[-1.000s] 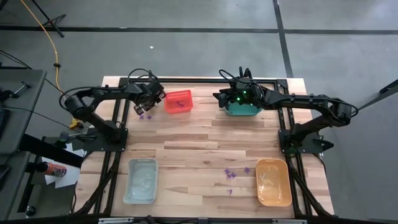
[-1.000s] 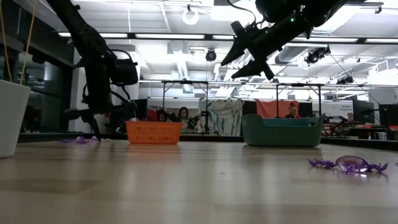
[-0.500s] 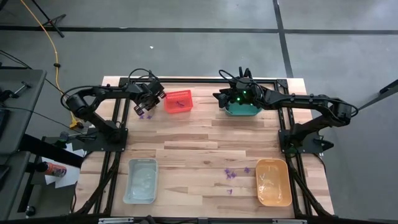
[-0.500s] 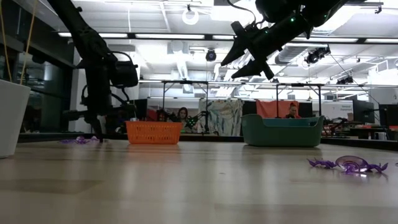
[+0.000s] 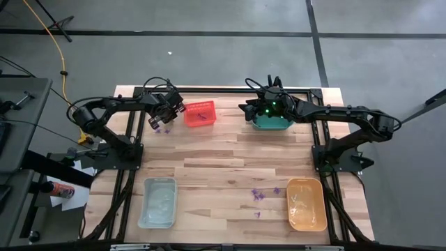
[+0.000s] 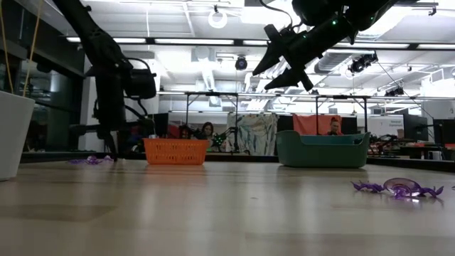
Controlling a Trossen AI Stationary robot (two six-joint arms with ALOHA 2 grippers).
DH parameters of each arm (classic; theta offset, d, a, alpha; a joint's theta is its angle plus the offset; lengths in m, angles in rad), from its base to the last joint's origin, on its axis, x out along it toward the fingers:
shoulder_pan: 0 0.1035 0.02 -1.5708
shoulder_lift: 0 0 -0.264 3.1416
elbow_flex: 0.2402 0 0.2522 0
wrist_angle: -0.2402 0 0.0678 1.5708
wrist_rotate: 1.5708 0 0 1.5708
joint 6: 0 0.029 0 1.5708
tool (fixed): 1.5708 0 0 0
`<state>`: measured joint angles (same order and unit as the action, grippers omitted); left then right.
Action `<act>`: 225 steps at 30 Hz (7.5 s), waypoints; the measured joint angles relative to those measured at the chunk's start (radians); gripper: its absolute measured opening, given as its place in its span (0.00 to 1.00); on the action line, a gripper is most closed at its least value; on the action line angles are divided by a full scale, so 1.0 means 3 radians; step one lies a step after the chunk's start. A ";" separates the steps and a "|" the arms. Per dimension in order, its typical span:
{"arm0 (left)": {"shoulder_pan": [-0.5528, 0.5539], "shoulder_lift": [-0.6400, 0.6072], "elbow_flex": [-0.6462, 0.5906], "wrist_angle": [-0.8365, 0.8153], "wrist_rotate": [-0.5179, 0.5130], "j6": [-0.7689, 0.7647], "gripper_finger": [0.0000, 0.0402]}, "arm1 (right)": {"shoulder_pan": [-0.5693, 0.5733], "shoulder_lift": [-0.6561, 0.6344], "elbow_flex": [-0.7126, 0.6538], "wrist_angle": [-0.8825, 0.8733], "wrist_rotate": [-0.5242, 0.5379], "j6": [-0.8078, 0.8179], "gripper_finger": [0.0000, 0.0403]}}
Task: Sort Halloween decoration
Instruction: Put the white bone toy into the yellow bin
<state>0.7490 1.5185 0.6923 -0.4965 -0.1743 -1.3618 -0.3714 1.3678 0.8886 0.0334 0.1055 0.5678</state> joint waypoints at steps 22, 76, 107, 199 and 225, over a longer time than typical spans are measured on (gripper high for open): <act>-0.0587 -0.1764 0.0005 0.0836 0.0069 0.1898 0.01 | -0.0004 0.0000 0.0000 0.0016 0.0001 -0.0038 0.61; -0.2901 0.1087 0.1071 0.3930 0.0972 0.3937 0.01 | -0.0203 -0.0003 0.1299 0.1006 -0.1461 -0.0086 0.61; -0.3227 0.4073 0.4674 0.3607 0.0617 0.3937 0.08 | -0.0203 -0.0003 0.2230 -0.0484 -0.1573 -0.0552 0.61; -0.1836 -0.2038 -0.0014 0.2267 0.0602 0.4143 0.39 | 0.0571 -0.0342 0.0072 -0.0101 -0.0727 -0.0887 0.61; 0.0009 -0.0711 0.1101 -0.1121 0.0256 0.4177 0.39 | 0.0562 -0.0342 0.0072 0.0079 -0.0099 -0.0847 0.61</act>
<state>0.7517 1.3052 1.0225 -0.8326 -0.0976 -0.1088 -0.2028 1.2652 0.9104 0.0570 0.0757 0.3136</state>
